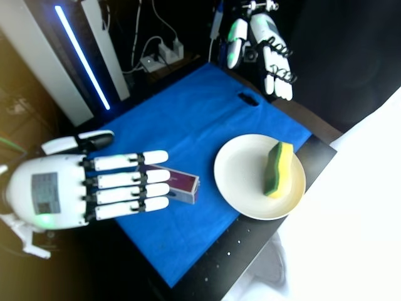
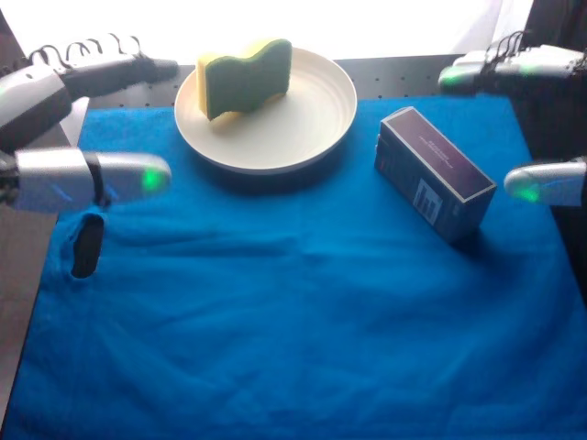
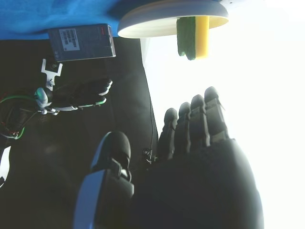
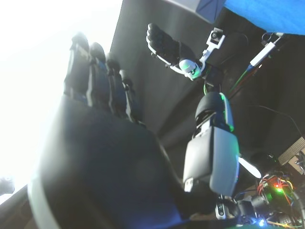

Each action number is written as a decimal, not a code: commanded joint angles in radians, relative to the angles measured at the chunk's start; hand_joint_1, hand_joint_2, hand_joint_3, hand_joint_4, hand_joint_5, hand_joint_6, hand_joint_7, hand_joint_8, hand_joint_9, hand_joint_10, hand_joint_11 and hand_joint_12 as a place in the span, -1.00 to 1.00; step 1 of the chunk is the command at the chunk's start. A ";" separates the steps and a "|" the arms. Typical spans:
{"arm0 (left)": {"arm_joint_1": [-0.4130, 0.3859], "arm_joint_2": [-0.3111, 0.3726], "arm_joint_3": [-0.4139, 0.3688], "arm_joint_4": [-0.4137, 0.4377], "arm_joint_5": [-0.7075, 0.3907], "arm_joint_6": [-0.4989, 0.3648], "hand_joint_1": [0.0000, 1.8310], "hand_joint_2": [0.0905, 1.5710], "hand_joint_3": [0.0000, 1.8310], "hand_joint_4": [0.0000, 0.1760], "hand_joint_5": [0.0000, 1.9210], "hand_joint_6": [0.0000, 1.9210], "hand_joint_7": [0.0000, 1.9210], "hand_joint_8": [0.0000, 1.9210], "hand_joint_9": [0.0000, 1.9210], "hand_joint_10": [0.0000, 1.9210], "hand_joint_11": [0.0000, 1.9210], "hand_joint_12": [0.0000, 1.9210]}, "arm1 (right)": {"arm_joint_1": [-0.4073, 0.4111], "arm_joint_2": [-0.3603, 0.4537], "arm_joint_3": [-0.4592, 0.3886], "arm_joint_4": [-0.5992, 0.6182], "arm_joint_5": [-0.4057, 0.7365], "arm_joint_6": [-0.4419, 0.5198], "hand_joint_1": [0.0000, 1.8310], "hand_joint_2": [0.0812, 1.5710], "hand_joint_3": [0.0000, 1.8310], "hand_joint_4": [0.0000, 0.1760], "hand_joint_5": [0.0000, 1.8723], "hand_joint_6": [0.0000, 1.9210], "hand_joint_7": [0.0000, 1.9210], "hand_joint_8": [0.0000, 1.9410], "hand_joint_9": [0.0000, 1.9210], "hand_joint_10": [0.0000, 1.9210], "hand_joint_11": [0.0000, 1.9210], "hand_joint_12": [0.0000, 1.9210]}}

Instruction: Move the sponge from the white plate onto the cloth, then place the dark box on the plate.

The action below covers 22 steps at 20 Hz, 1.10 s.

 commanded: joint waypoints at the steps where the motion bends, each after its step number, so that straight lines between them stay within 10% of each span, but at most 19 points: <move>1: -0.032 -0.011 0.013 -0.023 -0.111 -0.005 -0.24 0.30 -0.99 -0.70 -0.68 -0.99 -0.82 -0.99 -0.88 -0.99 -1.00 -0.40 | 0.015 -0.001 -0.001 0.061 0.100 0.013 -0.46 0.42 -1.00 0.73 -0.63 -1.00 -0.74 -1.00 -0.81 -1.00 -0.85 -0.70; 6: -0.257 -0.140 0.159 0.069 0.074 -0.003 -0.22 0.31 -0.99 -0.73 -0.69 -1.00 -0.78 -0.99 -0.79 -0.98 -1.00 -0.41 | 0.015 0.000 0.001 0.056 0.100 0.014 -0.51 0.43 -1.00 0.50 -0.66 -1.00 -0.75 -1.00 -0.80 -1.00 -0.78 -0.83; 8: -0.337 -0.199 0.224 0.105 0.162 -0.003 -0.18 0.26 -1.00 0.02 -0.69 -0.99 -0.81 -0.99 -0.80 -0.99 -1.00 -0.54 | 0.015 0.000 0.002 0.052 0.100 0.014 -0.51 0.42 -1.00 0.46 -0.65 -1.00 -0.74 -1.00 -0.79 -1.00 -0.78 -0.86; 13: -0.433 -0.339 0.381 0.113 0.352 0.032 -0.24 0.19 -1.00 0.30 -0.62 -1.00 -0.68 -0.99 -0.65 -0.98 -1.00 0.02 | 0.015 -0.003 0.012 0.041 0.100 0.014 -0.52 0.42 -1.00 0.59 -0.67 -1.00 -0.77 -1.00 -0.82 -1.00 -0.78 -0.88; 17: -0.479 -0.425 0.479 0.130 0.519 0.110 -0.18 0.17 -1.00 -0.24 -0.56 -1.00 -0.56 -0.99 -0.56 -0.98 -1.00 0.13 | 0.015 -0.005 0.017 0.034 0.100 0.015 -0.54 0.45 -0.99 0.57 -0.68 -1.00 -0.78 -1.00 -0.83 -1.00 -0.76 -0.88; 22: -0.476 -0.472 0.556 0.155 0.618 0.111 -0.17 0.19 -1.00 -0.29 -0.49 -1.00 -0.46 -0.99 -0.46 -0.98 -1.00 0.35 | 0.015 -0.008 0.022 0.024 0.100 0.022 -0.54 0.44 -1.00 0.50 -0.68 -1.00 -0.77 -1.00 -0.80 -0.99 -0.74 -0.88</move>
